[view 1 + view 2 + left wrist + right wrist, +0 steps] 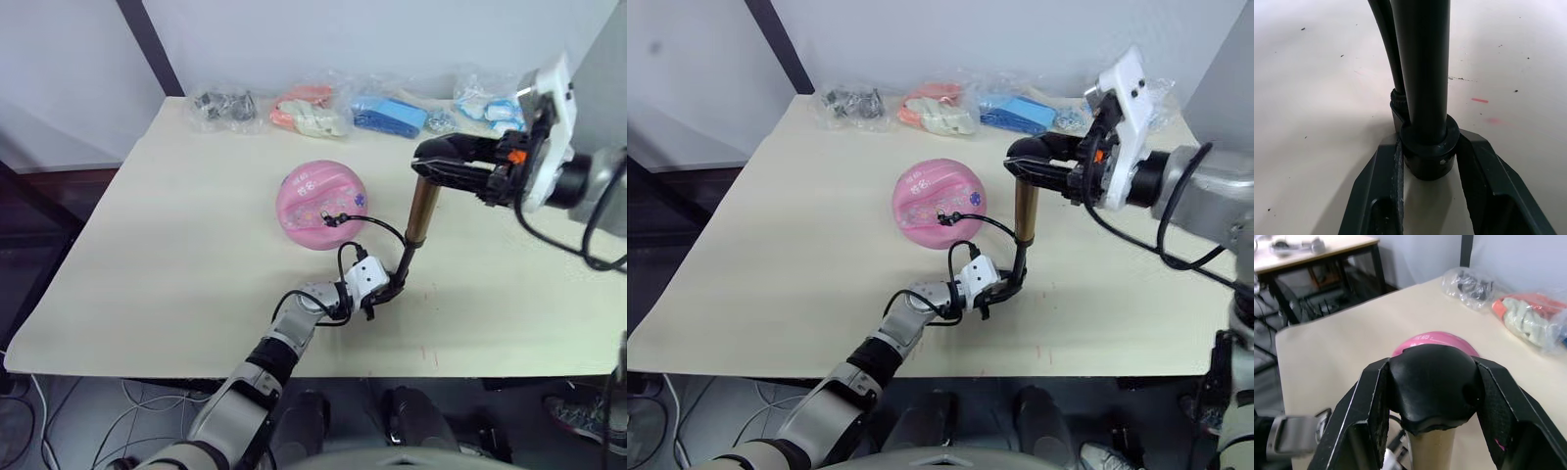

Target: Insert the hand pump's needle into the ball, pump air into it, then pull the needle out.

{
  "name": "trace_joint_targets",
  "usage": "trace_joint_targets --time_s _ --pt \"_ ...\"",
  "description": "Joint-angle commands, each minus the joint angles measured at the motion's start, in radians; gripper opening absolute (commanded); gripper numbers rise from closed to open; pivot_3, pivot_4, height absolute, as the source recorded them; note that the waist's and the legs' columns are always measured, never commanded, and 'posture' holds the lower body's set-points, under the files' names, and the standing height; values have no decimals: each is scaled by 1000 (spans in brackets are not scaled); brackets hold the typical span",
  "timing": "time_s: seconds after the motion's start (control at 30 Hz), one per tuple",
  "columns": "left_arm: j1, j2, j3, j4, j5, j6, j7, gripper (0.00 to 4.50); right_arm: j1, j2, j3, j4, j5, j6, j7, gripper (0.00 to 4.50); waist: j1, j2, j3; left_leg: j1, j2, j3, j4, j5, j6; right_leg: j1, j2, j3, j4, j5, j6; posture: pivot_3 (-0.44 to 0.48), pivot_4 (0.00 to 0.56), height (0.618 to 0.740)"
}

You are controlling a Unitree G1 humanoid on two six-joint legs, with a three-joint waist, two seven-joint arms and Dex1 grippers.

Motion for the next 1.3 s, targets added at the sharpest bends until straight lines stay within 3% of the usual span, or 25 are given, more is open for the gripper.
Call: trace_joint_targets --time_s 0.03,0.2,0.37,0.53,0.77,0.9,1.13,1.3 --pt "68 45 -29 138 64 63 -3 1068 155 79 99 -7 -125 -88 -9 1909 -1 -2 -5 1 0 0 0 0 0 0 1 0 0 0 0 0 150 740" --pt "72 49 -27 133 63 63 -2 1068 310 156 223 36 -289 -199 15 1908 -12 -2 -9 18 1 0 -3 0 0 16 2 1 -1 -3 4 0 150 740" --pt "74 53 -25 127 62 64 -3 1068 474 245 380 134 -451 -315 50 1908 -15 -5 -23 20 4 -1 -5 0 0 16 5 1 -1 -4 3 0 150 740" --pt "75 54 -25 122 62 65 -4 1068 500 270 387 150 -512 -343 89 1867 -17 -4 -24 28 6 1 -7 0 0 21 6 2 -1 -5 1 0 150 740" --pt "77 53 -25 121 60 69 -5 1068 324 201 149 37 -354 -223 94 1824 -14 1 -18 29 10 0 -8 -1 -1 22 8 2 -1 -5 0 0 150 740" --pt "76 51 -25 122 61 71 -7 1068 187 155 27 8 -223 -126 75 1824 -9 8 -12 20 7 0 -7 0 -1 15 7 2 -1 -5 0 0 150 740" --pt "75 48 -24 125 63 70 -11 1068 -71 66 -116 57 -33 -13 42 1824 -8 10 1 14 1 0 -5 0 0 12 1 1 -1 -4 2 0 150 740" --pt "73 44 -24 130 64 69 -10 1068 -190 13 -143 98 51 32 19 1824 -6 7 4 13 1 -2 -5 0 0 11 1 -1 -2 -4 2 0 150 740"
